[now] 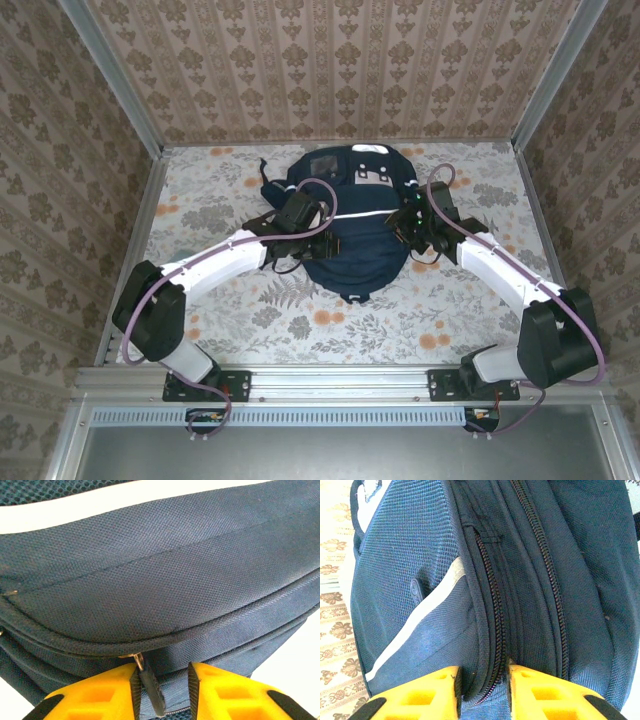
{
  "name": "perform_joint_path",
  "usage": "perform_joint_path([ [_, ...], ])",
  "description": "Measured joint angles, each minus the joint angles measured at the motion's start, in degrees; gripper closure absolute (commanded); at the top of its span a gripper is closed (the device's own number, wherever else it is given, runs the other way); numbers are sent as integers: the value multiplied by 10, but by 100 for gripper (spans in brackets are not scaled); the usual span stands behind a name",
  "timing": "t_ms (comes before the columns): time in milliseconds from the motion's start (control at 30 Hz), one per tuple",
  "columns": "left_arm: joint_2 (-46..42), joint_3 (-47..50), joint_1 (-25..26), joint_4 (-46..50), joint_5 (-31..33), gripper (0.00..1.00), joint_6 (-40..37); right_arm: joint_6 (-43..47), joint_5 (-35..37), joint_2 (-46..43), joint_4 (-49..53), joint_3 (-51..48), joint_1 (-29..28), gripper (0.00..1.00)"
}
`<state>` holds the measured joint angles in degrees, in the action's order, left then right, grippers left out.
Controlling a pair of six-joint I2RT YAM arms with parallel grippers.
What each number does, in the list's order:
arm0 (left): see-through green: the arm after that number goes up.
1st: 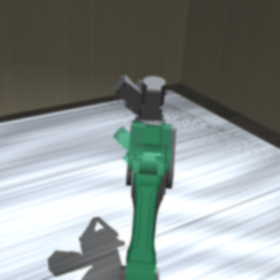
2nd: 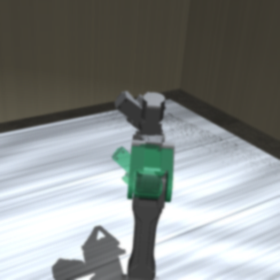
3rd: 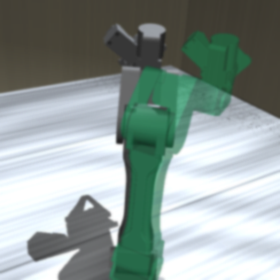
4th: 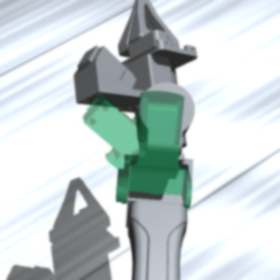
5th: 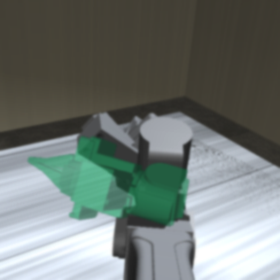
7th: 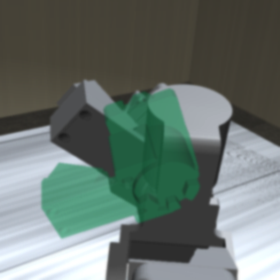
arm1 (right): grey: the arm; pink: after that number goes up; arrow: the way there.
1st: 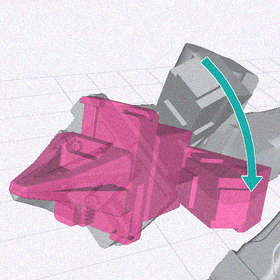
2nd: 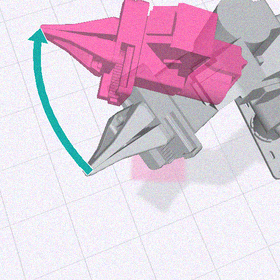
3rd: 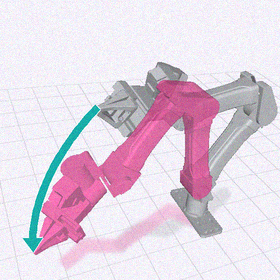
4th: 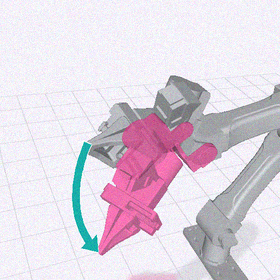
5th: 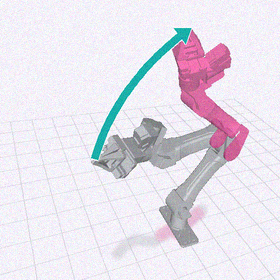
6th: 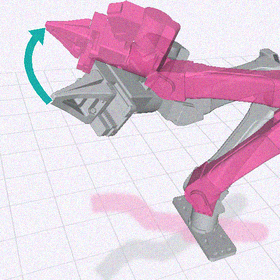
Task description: Pack books, pencil case, and school supplies into a backpack
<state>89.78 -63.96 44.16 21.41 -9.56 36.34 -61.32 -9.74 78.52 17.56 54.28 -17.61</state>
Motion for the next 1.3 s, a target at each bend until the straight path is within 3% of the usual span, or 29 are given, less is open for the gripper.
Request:
perform_joint_path([
  [100, 0, 0, 0, 0, 7, 79, 0, 0, 0, 0, 3, 2, 0, 73],
  [233, 1, 0, 0, 2, 22, 90, 1, -3, 3, 0, 10, 7, 0, 57],
  [333, 1, 0, 0, 7, 32, 98, 0, -2, 7, 0, 11, 13, 0, 55],
  [667, 1, -3, 1, 15, 36, 100, -7, -2, 11, 21, 19, 32, 0, 71],
  [800, 1, -9, 1, 30, 46, 100, -17, -2, 12, 32, 24, 32, 0, 88],
  [900, 0, -16, 0, 47, 63, 100, -25, 0, 17, 32, 24, 33, 0, 95],
  [1133, -23, -14, -42, 72, 85, 100, -38, 16, 36, 29, 28, 33, -2, 100],
  [1300, -27, -6, -94, 50, 38, 100, -56, 36, 27, 28, 23, 33, -4, 100],
])
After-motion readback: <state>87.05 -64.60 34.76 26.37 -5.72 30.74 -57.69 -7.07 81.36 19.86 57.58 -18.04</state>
